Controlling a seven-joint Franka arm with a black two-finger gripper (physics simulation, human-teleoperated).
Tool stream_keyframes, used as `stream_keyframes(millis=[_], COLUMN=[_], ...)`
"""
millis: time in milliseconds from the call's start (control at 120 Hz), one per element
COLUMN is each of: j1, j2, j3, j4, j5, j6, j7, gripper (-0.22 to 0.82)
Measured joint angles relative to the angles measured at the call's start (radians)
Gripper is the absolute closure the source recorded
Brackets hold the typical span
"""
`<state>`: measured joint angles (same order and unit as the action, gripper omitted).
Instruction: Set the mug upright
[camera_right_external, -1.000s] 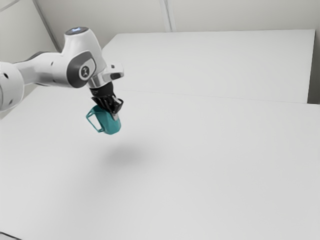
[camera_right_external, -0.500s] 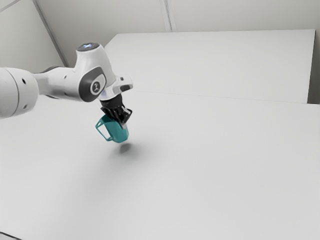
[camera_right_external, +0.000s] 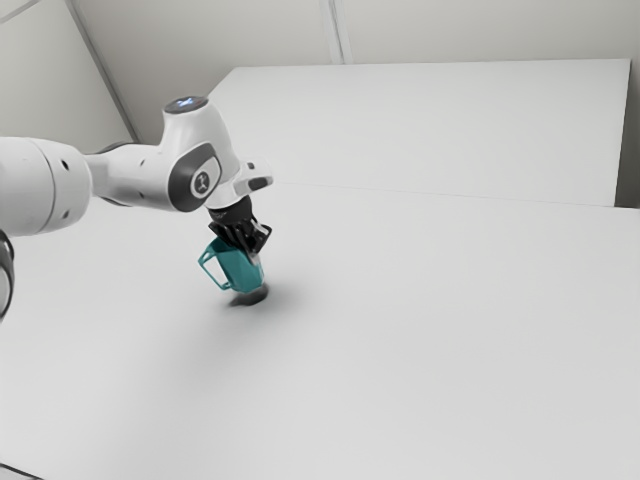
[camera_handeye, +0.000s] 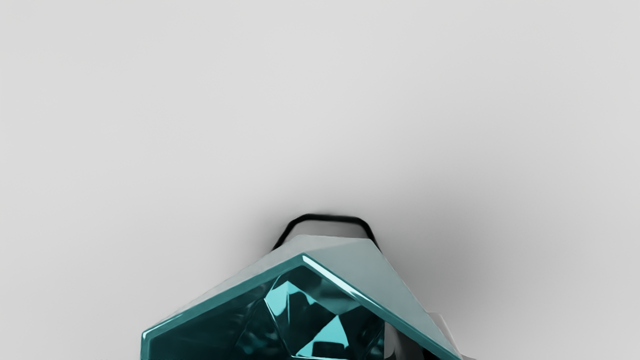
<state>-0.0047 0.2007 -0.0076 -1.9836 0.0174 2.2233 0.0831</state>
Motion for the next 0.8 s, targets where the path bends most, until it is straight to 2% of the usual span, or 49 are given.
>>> stream_keyframes(millis=[400,600,692,800], j1=[-0.003,-0.003,-0.004,-0.012], j2=[0.049,0.053,0.051,0.040], j3=[0.000,0.000,0.000,0.000], j4=[0.020,0.021,0.027,0.055], j5=[0.009,0.002,0.001,0.001], j6=[0.015,0.022,0.024,0.019], j7=[-0.012,-0.008,-0.007,-0.004], gripper=[0.78,0.35,0.23,0.14])
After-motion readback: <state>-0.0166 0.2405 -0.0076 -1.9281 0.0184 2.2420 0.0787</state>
